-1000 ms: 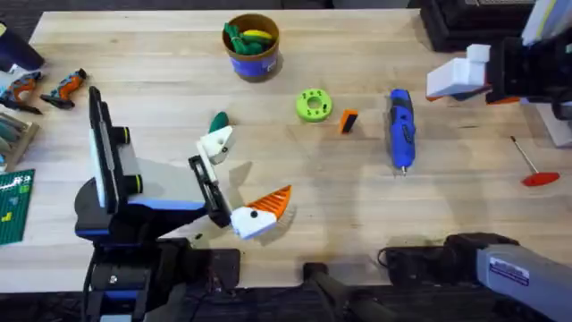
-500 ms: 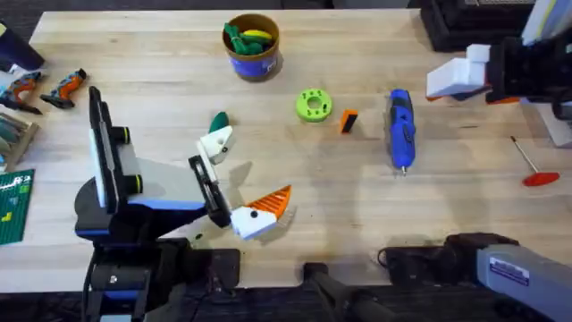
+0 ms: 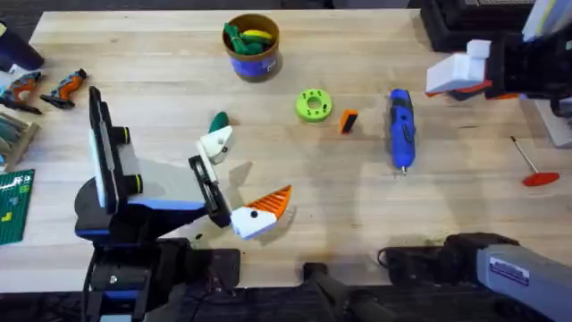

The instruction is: Pick up the gripper from the table and insert it into the empty holder that is missing its gripper. Then pick up a screw, insert it into the mounting hole, and use the screwdriver to tighten it. Finally, clean up the table by picking up the vegetable and placing it into the bucket.

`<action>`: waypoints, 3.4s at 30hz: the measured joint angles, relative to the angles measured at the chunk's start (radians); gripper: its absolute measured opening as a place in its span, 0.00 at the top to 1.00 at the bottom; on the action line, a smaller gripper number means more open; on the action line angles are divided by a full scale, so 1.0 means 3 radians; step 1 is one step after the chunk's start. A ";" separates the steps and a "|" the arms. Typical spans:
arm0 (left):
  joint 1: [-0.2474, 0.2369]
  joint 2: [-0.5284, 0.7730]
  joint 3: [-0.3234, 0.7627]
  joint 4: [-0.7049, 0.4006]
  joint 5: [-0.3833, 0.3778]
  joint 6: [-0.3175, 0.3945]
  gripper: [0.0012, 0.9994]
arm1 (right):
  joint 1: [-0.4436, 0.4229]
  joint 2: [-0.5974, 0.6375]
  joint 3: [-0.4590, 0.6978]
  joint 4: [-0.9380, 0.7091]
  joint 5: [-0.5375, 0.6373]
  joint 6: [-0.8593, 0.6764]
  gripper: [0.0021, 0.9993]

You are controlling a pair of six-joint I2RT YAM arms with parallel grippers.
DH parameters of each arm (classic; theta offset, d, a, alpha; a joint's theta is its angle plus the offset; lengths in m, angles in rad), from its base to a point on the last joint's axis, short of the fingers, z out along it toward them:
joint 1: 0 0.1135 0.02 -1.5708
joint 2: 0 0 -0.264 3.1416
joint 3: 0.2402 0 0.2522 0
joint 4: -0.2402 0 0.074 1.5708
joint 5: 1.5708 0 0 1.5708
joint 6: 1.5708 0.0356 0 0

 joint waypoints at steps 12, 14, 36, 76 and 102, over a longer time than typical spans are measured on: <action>0.0000 0.0001 0.0000 0.0000 0.0000 0.0000 0.01 | 0.0666 0.0240 0.0207 -0.0365 0.0001 0.0632 0.01; 0.0000 0.0000 0.0000 0.0000 0.0001 0.0000 0.01 | 0.0842 0.0337 0.0313 -0.0429 0.0073 0.0765 0.01; 0.0000 0.0000 0.0000 0.0000 0.0001 0.0000 0.01 | 0.1478 0.1212 0.0973 -0.0530 0.0346 0.1483 0.01; 0.0000 0.0000 0.0000 0.0000 0.0001 0.0000 0.01 | 0.1467 0.2054 0.0459 0.0397 0.0144 0.1647 0.21; 0.0000 0.0000 0.0000 -0.0001 0.0001 0.0000 0.01 | 0.1490 0.2052 0.0459 0.0386 0.0144 0.1668 0.98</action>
